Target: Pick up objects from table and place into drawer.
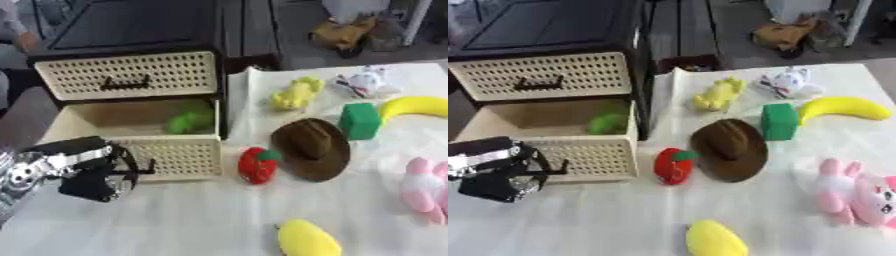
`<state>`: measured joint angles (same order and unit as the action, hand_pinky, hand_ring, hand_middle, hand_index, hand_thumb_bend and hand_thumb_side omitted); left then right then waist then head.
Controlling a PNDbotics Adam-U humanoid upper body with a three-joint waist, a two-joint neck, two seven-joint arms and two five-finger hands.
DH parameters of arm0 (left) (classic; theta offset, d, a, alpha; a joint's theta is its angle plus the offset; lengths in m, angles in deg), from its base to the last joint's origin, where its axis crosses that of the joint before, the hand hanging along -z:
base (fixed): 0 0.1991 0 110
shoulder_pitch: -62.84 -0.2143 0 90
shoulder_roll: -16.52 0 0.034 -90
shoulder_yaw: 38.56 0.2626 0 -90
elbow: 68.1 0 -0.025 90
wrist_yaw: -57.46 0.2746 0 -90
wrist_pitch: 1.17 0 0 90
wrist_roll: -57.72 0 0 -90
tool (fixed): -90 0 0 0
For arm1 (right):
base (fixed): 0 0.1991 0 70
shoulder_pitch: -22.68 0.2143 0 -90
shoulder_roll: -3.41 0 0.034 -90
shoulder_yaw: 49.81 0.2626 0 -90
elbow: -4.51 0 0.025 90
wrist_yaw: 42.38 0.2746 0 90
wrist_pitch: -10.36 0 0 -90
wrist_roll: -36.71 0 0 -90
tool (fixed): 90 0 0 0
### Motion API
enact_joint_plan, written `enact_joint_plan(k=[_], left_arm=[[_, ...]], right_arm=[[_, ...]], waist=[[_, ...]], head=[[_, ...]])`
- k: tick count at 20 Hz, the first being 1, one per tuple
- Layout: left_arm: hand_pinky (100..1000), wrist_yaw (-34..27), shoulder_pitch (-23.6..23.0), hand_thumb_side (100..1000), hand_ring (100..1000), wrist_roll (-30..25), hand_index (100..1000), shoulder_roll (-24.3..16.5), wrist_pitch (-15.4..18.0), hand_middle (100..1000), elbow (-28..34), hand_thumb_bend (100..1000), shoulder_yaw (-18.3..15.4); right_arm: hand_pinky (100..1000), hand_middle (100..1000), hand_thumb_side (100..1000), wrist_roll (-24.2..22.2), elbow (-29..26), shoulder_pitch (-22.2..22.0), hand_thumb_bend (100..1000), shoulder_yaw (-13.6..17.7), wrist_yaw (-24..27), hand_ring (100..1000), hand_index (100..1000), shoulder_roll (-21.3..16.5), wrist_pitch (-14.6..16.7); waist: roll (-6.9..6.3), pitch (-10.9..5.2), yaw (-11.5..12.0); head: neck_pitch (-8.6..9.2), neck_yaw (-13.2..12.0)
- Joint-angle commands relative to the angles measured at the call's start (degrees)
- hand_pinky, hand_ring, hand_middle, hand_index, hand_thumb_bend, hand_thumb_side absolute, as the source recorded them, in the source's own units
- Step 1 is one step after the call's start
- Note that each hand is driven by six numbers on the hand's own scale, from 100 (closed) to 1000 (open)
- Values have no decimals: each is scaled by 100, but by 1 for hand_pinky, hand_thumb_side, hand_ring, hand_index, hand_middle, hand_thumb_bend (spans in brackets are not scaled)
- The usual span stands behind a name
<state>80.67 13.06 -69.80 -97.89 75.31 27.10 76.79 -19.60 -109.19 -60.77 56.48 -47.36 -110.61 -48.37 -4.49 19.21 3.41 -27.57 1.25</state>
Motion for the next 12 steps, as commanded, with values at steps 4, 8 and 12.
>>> enact_joint_plan(k=[4, 8, 12], left_arm=[[134, -25, -133, 587, 195, 183, 756, -321, -62, 193, 394, 100, -74], [131, -96, -274, 590, 195, 322, 755, -379, -144, 192, 582, 100, -109], [131, -146, -402, 592, 196, 386, 753, -426, -209, 192, 766, 100, -121]], right_arm=[[648, 593, 1000, 39, -89, 20, 276, 88, 2, 893, 752, -101, 22], [649, 593, 1000, 49, -89, 1, 273, 94, 1, 894, 752, -91, 26], [649, 594, 1000, 53, -89, -7, 270, 97, 10, 893, 753, -88, 31]], waist=[[39, -135, 0], [43, -144, 34], [53, -157, 56]], head=[[34, -17], [30, -19], [24, -20]])
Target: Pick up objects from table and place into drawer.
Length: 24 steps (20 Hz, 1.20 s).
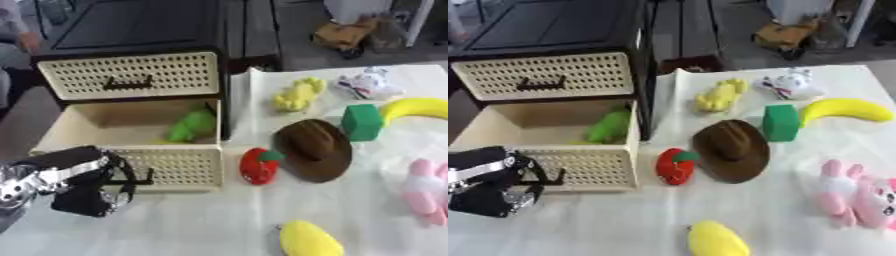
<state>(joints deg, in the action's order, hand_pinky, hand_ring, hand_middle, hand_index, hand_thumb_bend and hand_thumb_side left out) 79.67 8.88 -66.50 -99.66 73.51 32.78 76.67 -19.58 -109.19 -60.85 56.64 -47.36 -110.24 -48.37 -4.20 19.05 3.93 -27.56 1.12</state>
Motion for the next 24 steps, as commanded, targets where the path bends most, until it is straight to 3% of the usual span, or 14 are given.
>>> enact_joint_plan(k=[1, 24], left_arm=[[132, -50, -17, 593, 197, 62, 753, -262, -46, 192, 225, 100, -105], [126, -112, -625, 588, 202, 410, 748, -496, -158, 188, 1034, 100, -114]], right_arm=[[649, 594, 1000, 55, -89, -2, 270, 84, 12, 894, 753, -125, 32], [651, 597, 1000, 72, -89, -41, 260, 115, 74, 893, 754, -119, 8]], waist=[[23, -143, 5], [36, -236, 77]], head=[[23, -11], [19, -40]])
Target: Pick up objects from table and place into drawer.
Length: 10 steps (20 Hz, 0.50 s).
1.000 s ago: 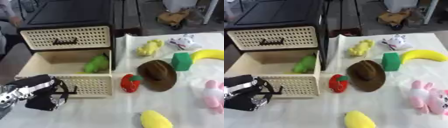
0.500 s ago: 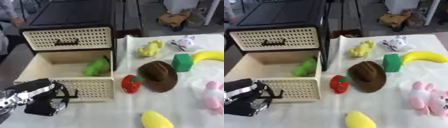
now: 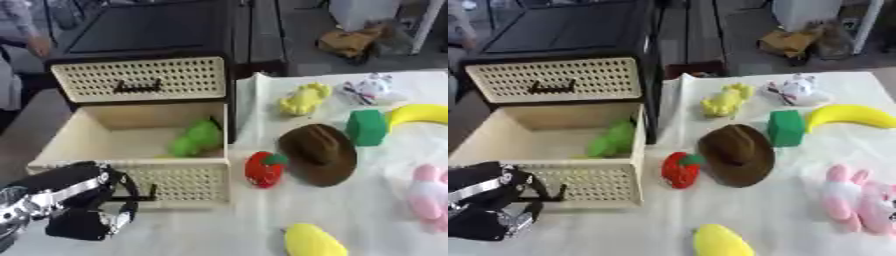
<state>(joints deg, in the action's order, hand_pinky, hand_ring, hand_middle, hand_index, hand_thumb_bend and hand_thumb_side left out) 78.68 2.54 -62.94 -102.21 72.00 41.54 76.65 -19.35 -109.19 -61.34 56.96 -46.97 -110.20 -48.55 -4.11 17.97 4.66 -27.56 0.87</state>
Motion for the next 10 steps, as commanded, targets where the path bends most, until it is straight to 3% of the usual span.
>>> enact_joint_plan(k=[1, 5, 10], left_arm=[[126, -14, -21, 590, 202, 52, 749, -247, -16, 188, 183, 100, -115], [128, -27, -74, 587, 200, -28, 781, -224, -54, 186, 200, 100, -106], [133, -47, -73, 592, 202, -213, 757, -198, -65, 186, 153, 100, -28]], right_arm=[[651, 597, 1000, 49, -89, 7, 260, 84, 37, 893, 754, -120, 28], [651, 599, 1000, 59, -89, 18, 254, 91, 48, 893, 754, -108, 42], [650, 599, 1000, 108, -89, 18, 251, 100, 63, 894, 754, -104, 49]], waist=[[29, -129, 2], [30, -126, -10], [29, -121, -46]], head=[[21, -17], [21, -23], [28, -24]])
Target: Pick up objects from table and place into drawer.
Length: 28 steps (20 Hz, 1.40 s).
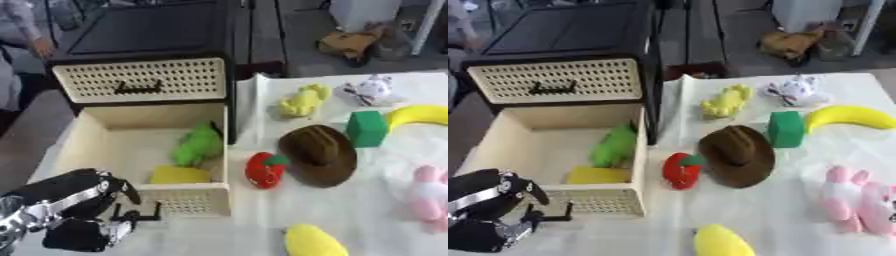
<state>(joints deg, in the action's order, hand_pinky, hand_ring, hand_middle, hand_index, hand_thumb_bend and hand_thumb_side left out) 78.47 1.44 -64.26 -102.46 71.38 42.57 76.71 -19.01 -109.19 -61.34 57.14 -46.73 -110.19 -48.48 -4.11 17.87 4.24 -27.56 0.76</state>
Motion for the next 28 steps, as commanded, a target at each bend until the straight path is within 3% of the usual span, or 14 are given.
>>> enact_joint_plan(k=[1, 11, 20, 28], left_arm=[[135, -21, 33, 593, 203, -113, 753, -176, -2, 186, 48, 100, -18], [138, 105, -69, 583, 211, -213, 752, -215, 122, 187, 272, 100, -93], [159, 442, -236, 578, 226, 800, 759, -461, 1719, 199, 392, 100, -627], [195, -244, -142, 800, 305, 1098, 778, -451, 2437, 284, 392, 100, -1125]], right_arm=[[650, 598, 1000, 79, -89, 17, 252, 80, 38, 894, 754, -103, 39], [651, 596, 1000, 105, -89, -4, 252, 88, 16, 893, 753, -88, 34], [652, 594, 1000, 148, -89, -76, 260, 99, -74, 894, 753, -40, 21], [655, 596, 1000, 182, -89, -112, 265, 103, -120, 892, 755, -47, 40]], waist=[[28, -110, -10], [37, -110, -20], [70, -107, 42], [135, -119, 83]], head=[[28, -13], [30, -6], [25, 159], [-19, 393]])
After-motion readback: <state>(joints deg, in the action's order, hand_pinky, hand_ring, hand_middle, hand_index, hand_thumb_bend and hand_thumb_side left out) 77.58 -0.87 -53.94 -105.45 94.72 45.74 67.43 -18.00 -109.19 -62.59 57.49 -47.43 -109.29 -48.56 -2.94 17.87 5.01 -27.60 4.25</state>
